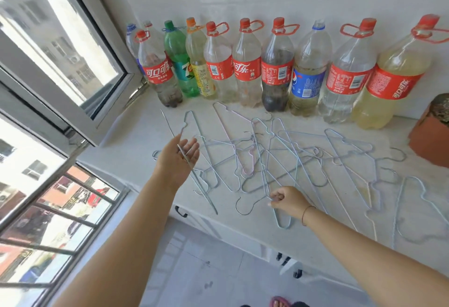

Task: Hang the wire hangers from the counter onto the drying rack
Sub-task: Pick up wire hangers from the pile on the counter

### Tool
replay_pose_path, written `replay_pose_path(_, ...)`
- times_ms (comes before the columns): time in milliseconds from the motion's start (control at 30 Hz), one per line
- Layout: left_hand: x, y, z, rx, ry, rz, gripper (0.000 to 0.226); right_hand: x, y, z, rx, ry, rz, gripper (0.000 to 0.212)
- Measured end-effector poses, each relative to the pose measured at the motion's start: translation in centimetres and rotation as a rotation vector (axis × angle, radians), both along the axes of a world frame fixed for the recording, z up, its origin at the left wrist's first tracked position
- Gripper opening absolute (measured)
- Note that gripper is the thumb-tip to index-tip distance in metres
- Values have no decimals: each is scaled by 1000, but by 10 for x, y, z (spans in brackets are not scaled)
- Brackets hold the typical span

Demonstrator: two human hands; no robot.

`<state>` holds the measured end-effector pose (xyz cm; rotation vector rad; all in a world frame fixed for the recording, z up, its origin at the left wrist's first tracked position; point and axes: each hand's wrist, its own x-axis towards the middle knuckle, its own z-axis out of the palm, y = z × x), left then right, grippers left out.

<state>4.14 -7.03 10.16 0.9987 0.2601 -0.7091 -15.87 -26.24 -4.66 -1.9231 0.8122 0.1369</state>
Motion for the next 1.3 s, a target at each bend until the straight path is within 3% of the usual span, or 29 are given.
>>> replay_pose_path(433,-53,92,1,116,-11,25,17,-30,25,58,173,-282,-135,10)
replay_pose_path(667,-100,143,23,191,-79,33,6,-27,87,112,269,-411,-127,18)
replay_pose_path(933,-158,229,60,140,-110,234,8,-15,180,168,422,-456,153,14)
replay_pose_path(1033,-188,258,79,139,-108,321,21,-15,214,192,480,-455,268,13)
replay_pose_path(1300,-287,343,108,81,-191,543,14,-39,310,244,711,-396,590,15)
